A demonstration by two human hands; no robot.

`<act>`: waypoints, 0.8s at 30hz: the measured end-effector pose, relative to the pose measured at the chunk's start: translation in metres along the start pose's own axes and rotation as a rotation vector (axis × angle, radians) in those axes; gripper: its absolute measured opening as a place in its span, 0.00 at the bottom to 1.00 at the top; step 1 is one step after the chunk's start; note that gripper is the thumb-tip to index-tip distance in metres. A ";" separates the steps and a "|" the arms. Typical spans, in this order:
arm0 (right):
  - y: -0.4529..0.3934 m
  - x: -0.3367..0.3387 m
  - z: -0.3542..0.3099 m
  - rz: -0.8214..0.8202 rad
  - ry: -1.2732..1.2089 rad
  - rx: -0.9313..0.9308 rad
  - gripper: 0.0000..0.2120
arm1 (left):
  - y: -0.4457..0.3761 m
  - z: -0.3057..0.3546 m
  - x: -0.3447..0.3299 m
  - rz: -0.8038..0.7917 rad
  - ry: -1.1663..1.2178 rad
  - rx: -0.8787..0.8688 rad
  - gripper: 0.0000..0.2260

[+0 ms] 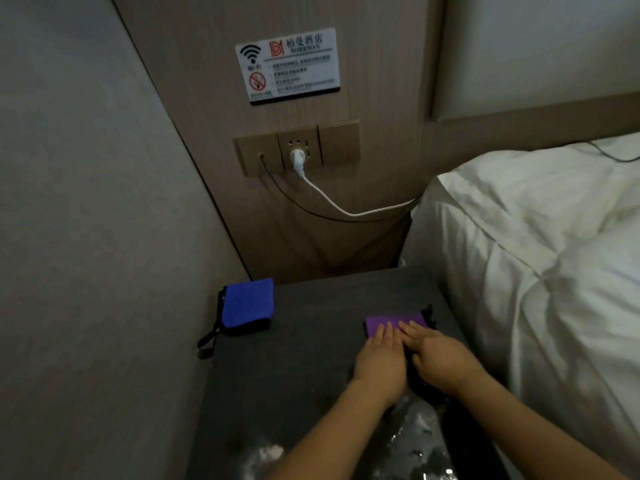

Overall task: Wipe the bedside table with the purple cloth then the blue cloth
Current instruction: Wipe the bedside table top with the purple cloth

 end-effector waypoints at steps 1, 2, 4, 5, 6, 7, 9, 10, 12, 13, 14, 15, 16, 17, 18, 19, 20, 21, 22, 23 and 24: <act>0.001 0.002 0.005 -0.003 0.003 -0.011 0.27 | -0.003 0.004 -0.002 -0.007 -0.017 -0.009 0.31; 0.003 0.004 0.010 -0.002 0.001 -0.019 0.27 | -0.006 0.008 -0.003 -0.012 -0.021 -0.017 0.31; 0.008 0.007 0.021 -0.017 0.003 -0.042 0.28 | -0.010 0.018 -0.006 -0.007 -0.017 -0.035 0.30; 0.010 0.007 0.026 -0.026 -0.001 -0.056 0.29 | -0.013 0.023 -0.007 -0.004 -0.019 -0.040 0.29; 0.013 0.007 0.029 -0.028 -0.005 -0.065 0.31 | -0.015 0.028 -0.009 -0.006 -0.022 -0.039 0.29; 0.014 0.007 0.032 -0.029 -0.008 -0.076 0.32 | -0.017 0.032 -0.010 -0.010 -0.023 -0.032 0.28; 0.015 0.007 0.031 -0.025 -0.010 -0.102 0.29 | -0.019 0.034 -0.013 -0.015 -0.024 -0.011 0.28; 0.016 0.006 0.030 -0.017 -0.013 -0.110 0.28 | -0.018 0.033 -0.013 -0.015 -0.027 -0.010 0.28; 0.019 0.005 0.024 -0.015 -0.019 -0.124 0.30 | -0.016 0.031 -0.014 -0.023 -0.037 -0.019 0.27; 0.021 0.004 0.022 -0.021 -0.018 -0.135 0.30 | -0.015 0.030 -0.015 -0.026 -0.044 -0.025 0.27; 0.022 0.003 0.020 -0.020 -0.012 -0.143 0.29 | -0.014 0.030 -0.016 -0.026 -0.054 -0.028 0.27; 0.024 0.002 0.018 -0.010 -0.006 -0.151 0.28 | -0.012 0.030 -0.018 -0.022 -0.056 -0.027 0.27; 0.025 0.000 0.015 -0.004 -0.006 -0.158 0.27 | -0.008 0.031 -0.019 -0.020 -0.054 -0.025 0.28; 0.026 -0.002 0.012 -0.003 -0.007 -0.164 0.27 | -0.005 0.031 -0.021 -0.021 -0.053 -0.024 0.28; 0.027 -0.004 0.010 -0.010 -0.004 -0.167 0.27 | -0.001 0.030 -0.022 -0.023 -0.051 -0.023 0.28; 0.029 -0.005 0.006 -0.020 -0.001 -0.173 0.27 | 0.002 0.029 -0.023 -0.027 -0.052 -0.022 0.28; 0.030 -0.006 0.003 -0.032 -0.002 -0.178 0.26 | 0.005 0.028 -0.023 -0.028 -0.053 -0.022 0.28; 0.031 -0.007 0.000 -0.040 -0.003 -0.178 0.27 | 0.008 0.026 -0.023 -0.026 -0.054 -0.020 0.28; 0.032 -0.008 -0.005 -0.045 -0.006 -0.176 0.29 | 0.012 0.023 -0.023 -0.023 -0.054 -0.016 0.28; 0.032 -0.009 -0.010 -0.051 -0.008 -0.169 0.29 | 0.016 0.019 -0.023 -0.017 -0.052 -0.008 0.27; 0.032 -0.010 -0.017 -0.054 -0.003 -0.161 0.29 | 0.020 0.015 -0.024 -0.012 -0.053 0.002 0.27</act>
Point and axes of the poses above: each hand's wrist, its own y-axis away from the middle knuckle, its own x-axis out of the back of the hand, z = x × y, the point moved 4 cm from there along -y, towards the middle knuckle, and after that the axes turned 3 degrees about -x, right-handed, at the moved point
